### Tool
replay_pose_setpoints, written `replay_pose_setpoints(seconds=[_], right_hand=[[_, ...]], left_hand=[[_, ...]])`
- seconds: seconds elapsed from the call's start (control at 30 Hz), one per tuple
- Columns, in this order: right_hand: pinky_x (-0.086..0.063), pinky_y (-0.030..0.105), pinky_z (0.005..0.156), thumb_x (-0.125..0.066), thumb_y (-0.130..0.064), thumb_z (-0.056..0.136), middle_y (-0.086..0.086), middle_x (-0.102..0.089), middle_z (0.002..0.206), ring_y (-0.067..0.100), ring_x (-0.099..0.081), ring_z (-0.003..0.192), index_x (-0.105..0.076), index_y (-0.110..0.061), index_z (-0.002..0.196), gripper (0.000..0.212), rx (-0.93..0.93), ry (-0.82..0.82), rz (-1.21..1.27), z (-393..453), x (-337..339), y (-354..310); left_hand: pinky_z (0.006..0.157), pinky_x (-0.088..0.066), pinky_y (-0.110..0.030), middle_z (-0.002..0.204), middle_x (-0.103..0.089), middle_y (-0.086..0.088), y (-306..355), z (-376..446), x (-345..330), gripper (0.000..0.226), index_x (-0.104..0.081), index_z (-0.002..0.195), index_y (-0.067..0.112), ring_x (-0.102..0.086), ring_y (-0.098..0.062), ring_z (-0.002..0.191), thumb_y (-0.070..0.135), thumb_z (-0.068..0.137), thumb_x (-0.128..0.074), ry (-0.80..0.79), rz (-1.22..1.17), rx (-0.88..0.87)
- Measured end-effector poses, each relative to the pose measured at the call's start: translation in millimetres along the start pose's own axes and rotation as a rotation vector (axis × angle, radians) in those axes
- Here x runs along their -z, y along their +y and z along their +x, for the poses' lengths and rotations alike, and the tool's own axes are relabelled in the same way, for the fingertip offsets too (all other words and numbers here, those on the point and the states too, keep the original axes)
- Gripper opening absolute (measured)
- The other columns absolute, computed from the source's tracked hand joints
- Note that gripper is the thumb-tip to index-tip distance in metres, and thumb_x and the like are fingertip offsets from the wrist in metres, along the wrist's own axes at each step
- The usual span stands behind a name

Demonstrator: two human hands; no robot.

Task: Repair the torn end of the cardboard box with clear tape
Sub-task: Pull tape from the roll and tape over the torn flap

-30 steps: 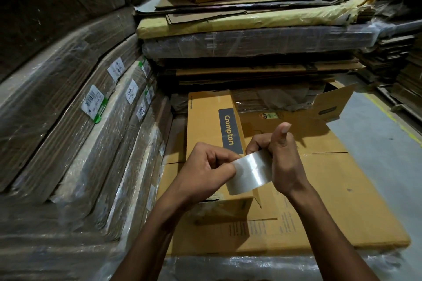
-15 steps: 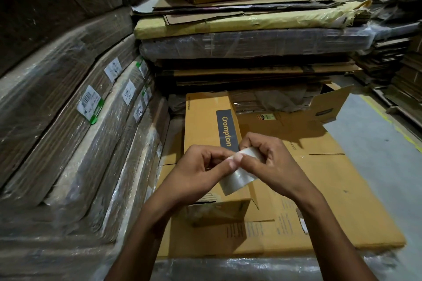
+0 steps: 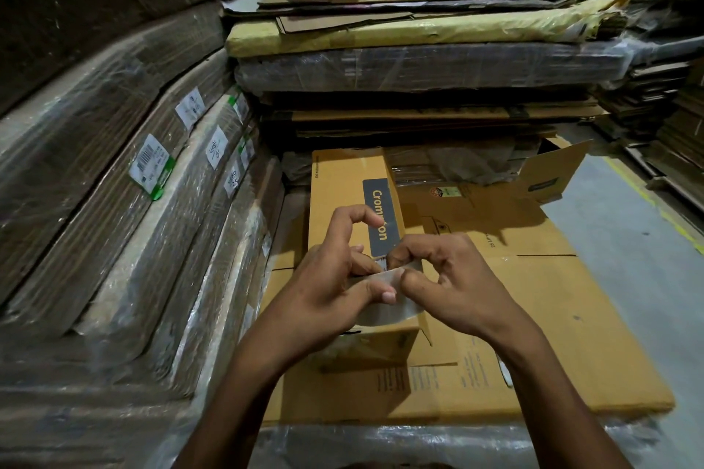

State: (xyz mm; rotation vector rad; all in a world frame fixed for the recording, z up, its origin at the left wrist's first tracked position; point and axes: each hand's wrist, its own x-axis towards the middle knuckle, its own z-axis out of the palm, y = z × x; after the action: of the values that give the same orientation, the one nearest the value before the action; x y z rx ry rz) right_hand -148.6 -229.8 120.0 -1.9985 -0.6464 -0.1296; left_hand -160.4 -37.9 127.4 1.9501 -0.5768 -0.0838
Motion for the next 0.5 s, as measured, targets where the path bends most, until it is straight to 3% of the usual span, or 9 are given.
replay_pose_setpoints(seconds=[0.1,0.27,0.5], right_hand=[[-0.05,0.034,0.057,-0.05,-0.039,0.079,-0.019,-0.063,0.074,0.012,-0.061,0.074,-0.063,-0.042,0.078,0.014,0.013,0.0,-0.01,0.5,0.8,0.3],[-0.051,0.049,0.058,-0.053,-0.036,0.082,-0.014,-0.067,0.08,0.017,-0.064,0.077,-0.067,-0.037,0.083,0.015,0.017,0.025,0.027,-1.5,-1.8,3.8],[-0.052,0.048,0.059,-0.053,-0.035,0.082,-0.014,-0.066,0.08,0.014,-0.063,0.078,-0.064,-0.039,0.083,0.012,0.045,0.047,0.045,-0.5,-3.3,4.5]], left_hand=[[0.118,-0.035,-0.041,0.083,-0.078,0.003,-0.3,-0.7,-0.4,0.067,-0.029,0.122,0.046,-0.073,-0.011,0.094,0.016,0.082,-0.074,0.023,0.002,-0.006],[0.119,-0.033,-0.043,0.084,-0.079,0.002,-0.6,0.0,1.9,0.064,-0.03,0.121,0.046,-0.072,-0.013,0.099,0.016,0.084,-0.074,0.035,-0.031,0.003],[0.119,-0.033,-0.042,0.083,-0.078,0.0,2.6,-1.1,1.2,0.063,-0.032,0.119,0.044,-0.072,-0.014,0.096,0.014,0.083,-0.074,0.058,-0.033,0.005]])
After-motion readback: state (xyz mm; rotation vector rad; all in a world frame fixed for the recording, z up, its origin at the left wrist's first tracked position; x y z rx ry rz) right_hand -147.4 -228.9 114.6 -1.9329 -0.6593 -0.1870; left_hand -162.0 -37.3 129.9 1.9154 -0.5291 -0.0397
